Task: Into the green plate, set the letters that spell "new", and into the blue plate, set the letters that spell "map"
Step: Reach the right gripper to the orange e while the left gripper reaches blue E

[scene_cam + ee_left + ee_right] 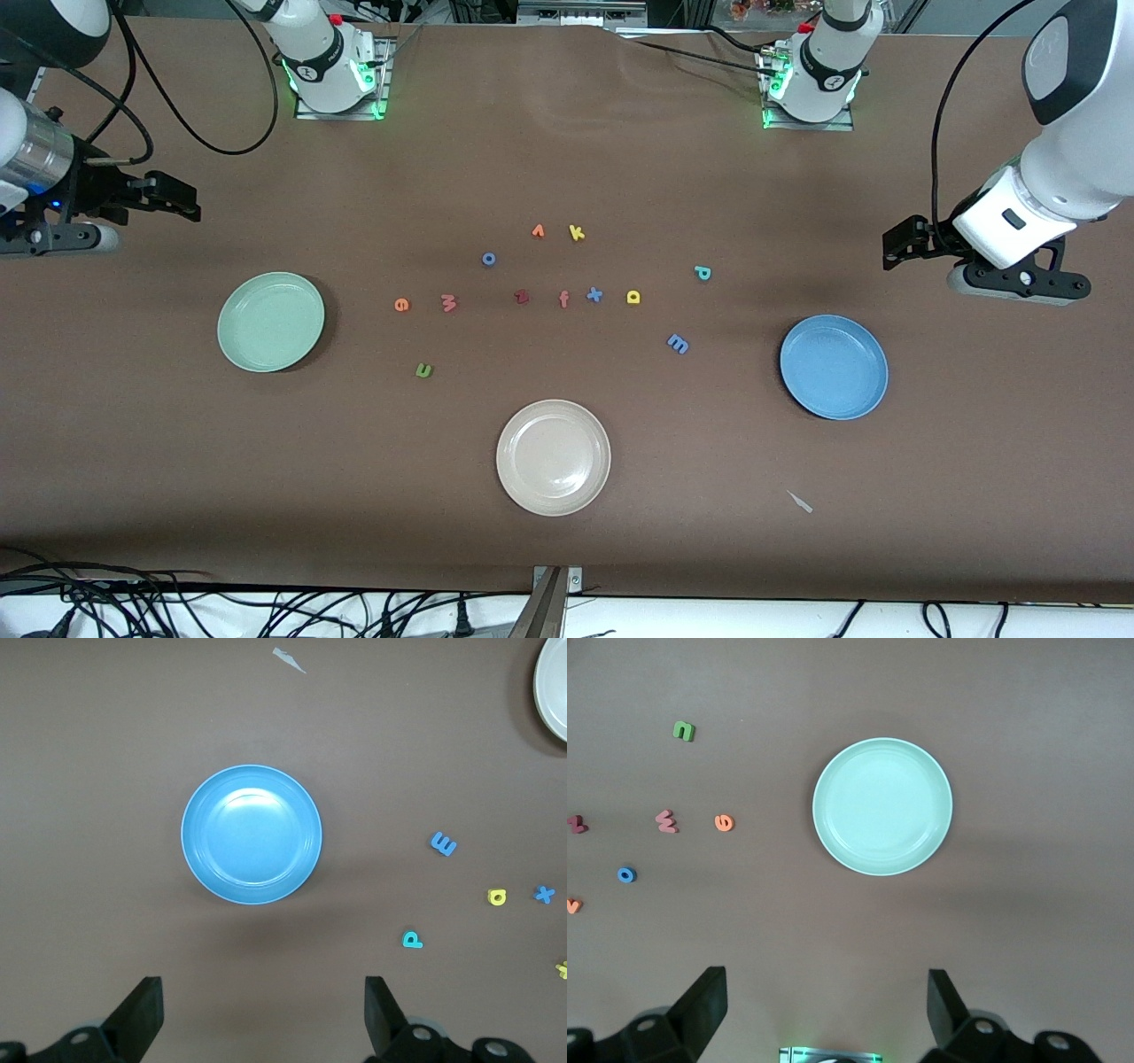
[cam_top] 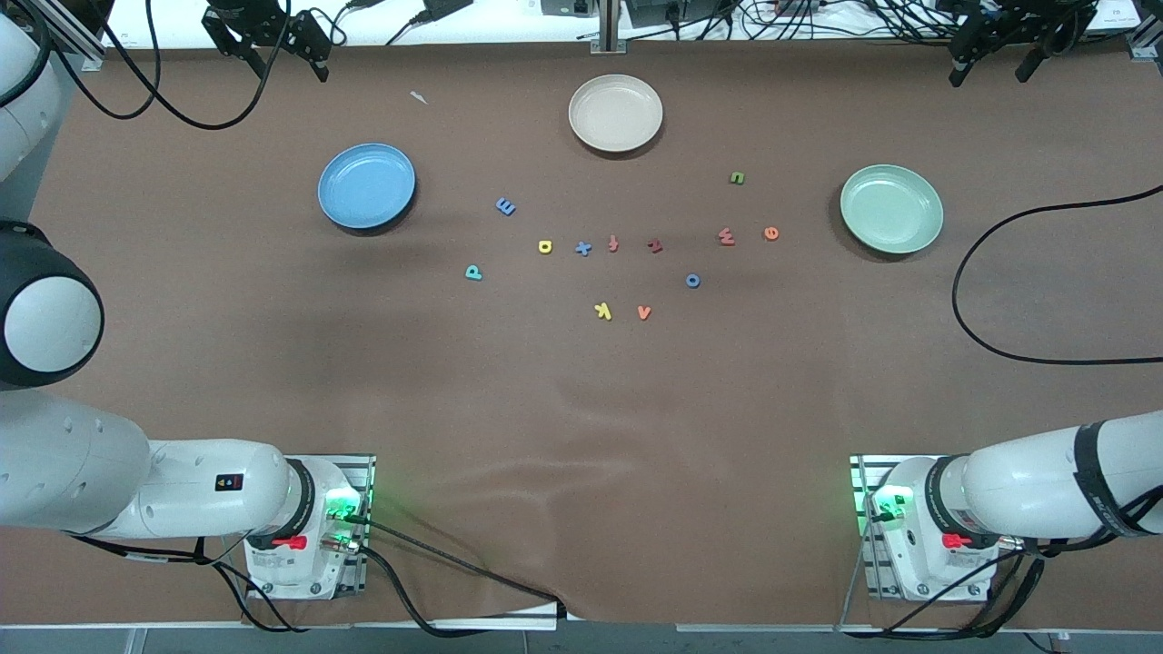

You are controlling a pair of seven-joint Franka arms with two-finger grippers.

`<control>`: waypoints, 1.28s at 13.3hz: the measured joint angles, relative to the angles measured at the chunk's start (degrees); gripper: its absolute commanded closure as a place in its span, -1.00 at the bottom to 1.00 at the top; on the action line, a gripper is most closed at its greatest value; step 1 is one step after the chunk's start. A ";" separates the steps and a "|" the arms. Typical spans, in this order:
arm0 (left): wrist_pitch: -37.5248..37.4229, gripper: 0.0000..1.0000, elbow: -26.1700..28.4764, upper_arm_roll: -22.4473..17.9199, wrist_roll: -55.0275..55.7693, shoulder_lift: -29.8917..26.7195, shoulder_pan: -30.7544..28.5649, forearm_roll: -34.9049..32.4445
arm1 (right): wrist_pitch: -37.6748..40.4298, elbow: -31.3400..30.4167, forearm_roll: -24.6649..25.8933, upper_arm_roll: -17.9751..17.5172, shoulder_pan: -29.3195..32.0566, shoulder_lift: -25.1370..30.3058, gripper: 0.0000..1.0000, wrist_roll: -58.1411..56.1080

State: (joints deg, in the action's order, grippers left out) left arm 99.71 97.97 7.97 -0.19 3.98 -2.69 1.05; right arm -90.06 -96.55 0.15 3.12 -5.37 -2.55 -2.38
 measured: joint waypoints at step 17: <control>6.96 -1.00 -0.62 5.23 22.52 11.36 7.94 4.42 | -43.09 -16.75 -0.57 -0.33 -13.57 -17.51 -1.00 16.44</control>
State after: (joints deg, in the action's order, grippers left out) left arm 106.67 97.35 13.20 22.33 15.34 5.25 5.47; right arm -133.15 -113.30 -0.41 2.78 -18.94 -20.06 14.06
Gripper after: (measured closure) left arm 0.000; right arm 0.000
